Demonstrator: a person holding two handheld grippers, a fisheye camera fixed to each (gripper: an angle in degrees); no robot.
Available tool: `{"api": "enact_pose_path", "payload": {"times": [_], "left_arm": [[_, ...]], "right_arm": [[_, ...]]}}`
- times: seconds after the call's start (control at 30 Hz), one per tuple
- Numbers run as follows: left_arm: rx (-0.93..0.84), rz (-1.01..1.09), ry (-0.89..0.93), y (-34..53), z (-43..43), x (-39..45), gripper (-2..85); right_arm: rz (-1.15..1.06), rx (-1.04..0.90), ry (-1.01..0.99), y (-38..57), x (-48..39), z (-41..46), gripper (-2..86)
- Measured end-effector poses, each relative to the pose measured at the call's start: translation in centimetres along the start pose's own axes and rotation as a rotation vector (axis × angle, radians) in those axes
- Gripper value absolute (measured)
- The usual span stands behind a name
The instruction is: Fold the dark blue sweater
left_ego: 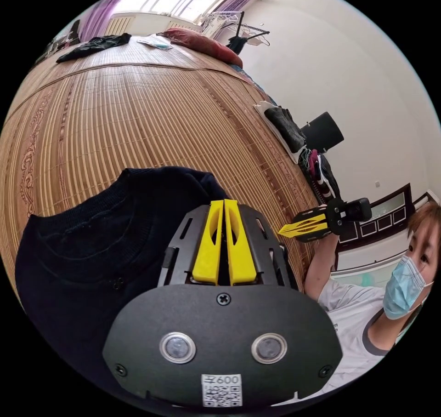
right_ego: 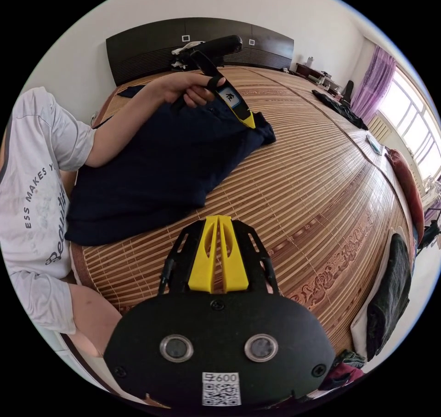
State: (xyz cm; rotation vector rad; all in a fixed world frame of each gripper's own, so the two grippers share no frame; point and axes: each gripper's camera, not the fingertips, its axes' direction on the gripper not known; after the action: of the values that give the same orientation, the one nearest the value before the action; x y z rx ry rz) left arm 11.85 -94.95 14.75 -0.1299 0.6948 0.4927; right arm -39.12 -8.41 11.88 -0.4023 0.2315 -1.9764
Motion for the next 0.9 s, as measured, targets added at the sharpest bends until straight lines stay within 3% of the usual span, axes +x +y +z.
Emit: {"api": "enact_pose_path", "payload": {"times": [0.17,0.3,0.47,0.63,0.77,0.9], "left_arm": [[-0.055,-0.015,-0.048,0.2,0.5,0.3,0.5],[-0.079,-0.03,-0.217,0.4,0.8,0.9,0.6],[-0.021,-0.064,-0.038,0.8,1.8,-0.3,1.6],[-0.015,-0.076,-0.062,1.7,1.0,0.0,5.5],[0.098,-0.112,-0.122,3.0,-0.8,-0.1,6.5],[0.219,-0.111,0.013,4.3,-1.7,-0.6,3.3]], "right_arm": [[0.006,0.004,-0.003,0.2,-0.4,0.0,-0.8],[0.019,0.012,0.011,0.3,-0.7,0.0,-0.8],[0.044,0.037,0.016,0.6,-0.7,-0.3,-0.8],[0.046,0.065,0.034,0.8,-1.0,-0.5,-0.8],[0.049,0.059,0.044,0.7,-1.2,-0.2,-0.8],[0.056,0.044,0.057,0.4,-1.2,0.3,-0.8]]}}
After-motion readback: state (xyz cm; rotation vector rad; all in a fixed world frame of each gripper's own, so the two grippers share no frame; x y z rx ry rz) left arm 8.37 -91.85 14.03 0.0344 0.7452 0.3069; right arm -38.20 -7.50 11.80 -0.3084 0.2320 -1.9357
